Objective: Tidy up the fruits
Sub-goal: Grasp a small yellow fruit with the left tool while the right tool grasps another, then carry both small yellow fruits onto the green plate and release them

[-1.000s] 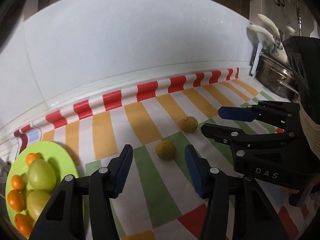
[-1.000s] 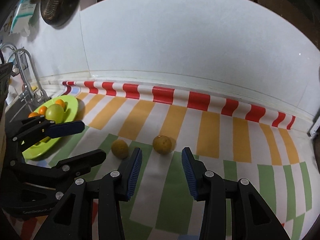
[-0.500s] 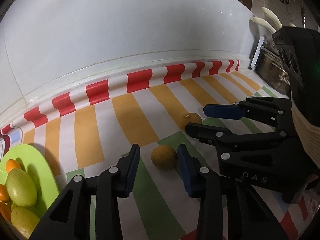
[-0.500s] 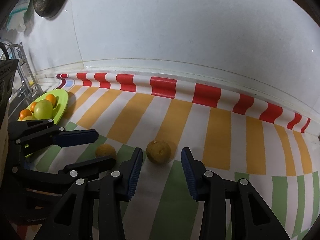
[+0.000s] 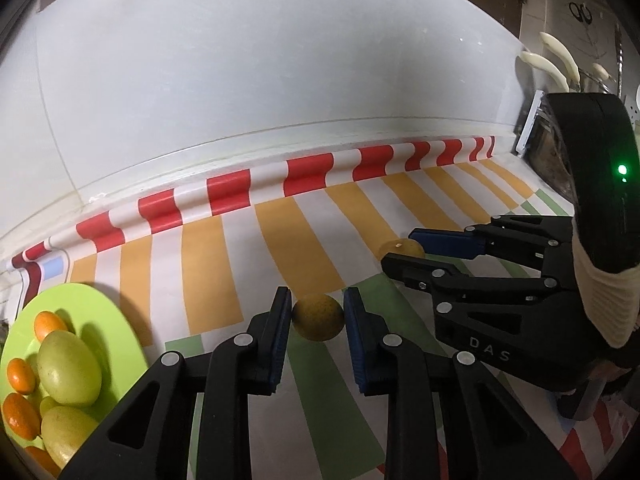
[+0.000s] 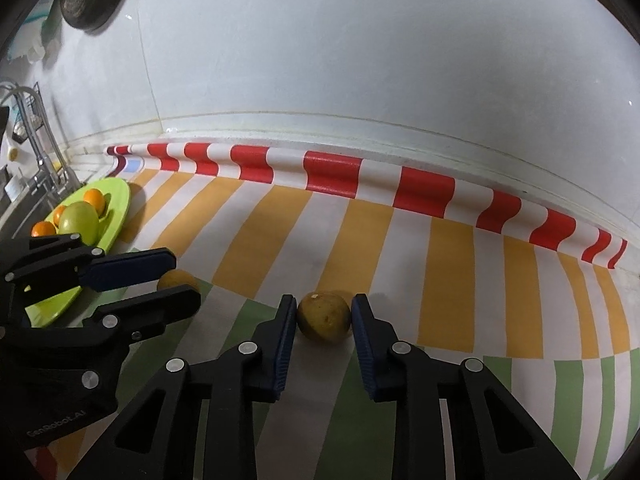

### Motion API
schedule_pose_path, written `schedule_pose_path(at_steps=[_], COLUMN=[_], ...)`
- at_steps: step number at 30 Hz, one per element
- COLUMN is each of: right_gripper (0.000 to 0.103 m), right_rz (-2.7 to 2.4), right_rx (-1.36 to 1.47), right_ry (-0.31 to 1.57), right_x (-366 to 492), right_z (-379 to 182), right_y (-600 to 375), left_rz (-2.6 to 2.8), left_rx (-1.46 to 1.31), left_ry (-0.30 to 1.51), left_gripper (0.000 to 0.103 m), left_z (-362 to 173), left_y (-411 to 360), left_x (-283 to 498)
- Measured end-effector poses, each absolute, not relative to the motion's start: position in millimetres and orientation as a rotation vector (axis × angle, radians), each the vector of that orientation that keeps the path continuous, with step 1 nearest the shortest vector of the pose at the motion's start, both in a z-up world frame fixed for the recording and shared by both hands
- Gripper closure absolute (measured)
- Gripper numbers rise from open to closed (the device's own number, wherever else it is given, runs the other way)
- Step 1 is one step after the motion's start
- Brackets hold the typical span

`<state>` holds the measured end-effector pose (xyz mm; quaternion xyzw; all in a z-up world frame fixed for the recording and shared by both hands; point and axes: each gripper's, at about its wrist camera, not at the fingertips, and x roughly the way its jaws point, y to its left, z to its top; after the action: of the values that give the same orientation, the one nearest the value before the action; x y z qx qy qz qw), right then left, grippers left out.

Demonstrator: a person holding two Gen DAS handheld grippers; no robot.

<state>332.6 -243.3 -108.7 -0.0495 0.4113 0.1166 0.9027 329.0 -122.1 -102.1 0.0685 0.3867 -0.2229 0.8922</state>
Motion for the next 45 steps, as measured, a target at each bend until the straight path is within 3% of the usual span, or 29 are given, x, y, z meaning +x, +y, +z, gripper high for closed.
schedule_pose_path(at_steps=[23, 45], right_gripper=[0.073, 0.073], right_rz=[0.258, 0.32], right_rx=[-0.056, -0.036], right_ry=[0.712, 0.647], right_x=[243, 181], right_z=[-35, -2], right_y=[-219, -159], left_rz=[-0.422, -0.295], left_rx=[0.098, 0.053], left_ry=[0.7, 0.63], left_gripper=[0.076, 0.076], left_z=[-42, -7], left_y=[-86, -13], left_x=[257, 184])
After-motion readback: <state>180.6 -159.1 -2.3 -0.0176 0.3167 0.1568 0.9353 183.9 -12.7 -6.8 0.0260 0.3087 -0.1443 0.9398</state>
